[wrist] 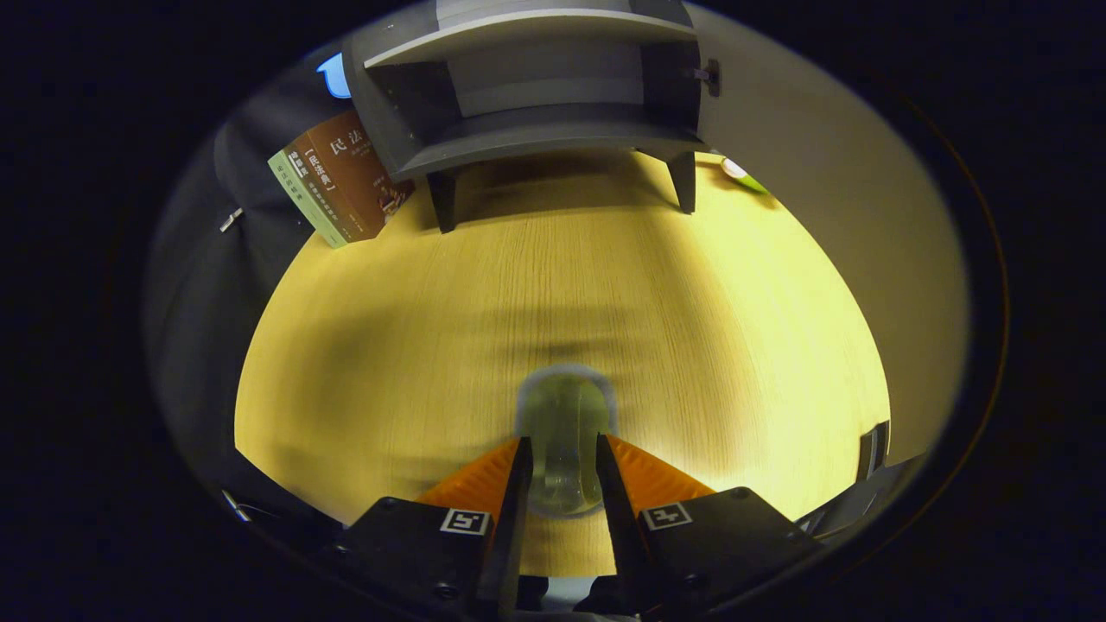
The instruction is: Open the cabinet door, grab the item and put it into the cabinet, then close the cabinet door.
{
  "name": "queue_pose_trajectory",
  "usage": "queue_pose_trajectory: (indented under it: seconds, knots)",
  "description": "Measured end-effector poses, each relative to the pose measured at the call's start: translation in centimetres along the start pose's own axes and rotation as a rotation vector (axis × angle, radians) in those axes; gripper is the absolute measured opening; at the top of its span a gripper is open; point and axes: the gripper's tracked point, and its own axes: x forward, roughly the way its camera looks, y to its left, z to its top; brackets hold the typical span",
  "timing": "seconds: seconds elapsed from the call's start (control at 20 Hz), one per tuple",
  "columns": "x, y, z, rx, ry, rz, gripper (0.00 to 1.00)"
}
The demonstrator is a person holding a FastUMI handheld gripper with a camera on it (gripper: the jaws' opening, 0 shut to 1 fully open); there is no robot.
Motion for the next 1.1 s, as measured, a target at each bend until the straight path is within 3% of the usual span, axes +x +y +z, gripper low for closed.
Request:
queue_pose_trajectory:
  seconds: [0.5,0.6,0.65,1.1]
  knots:
    - [2.3,-0.1,0.0,-0.015,0.032,-0.015,0.49]
    - [1.1,-0.2,0.3,-0.021,0.036,-0.024,0.49]
    - [2.3,-1.0,0.0,-0.037,0.049,-0.048,0.2]
    - [1.1,-1.0,-0.3,-0.043,0.06,-0.065,0.2]
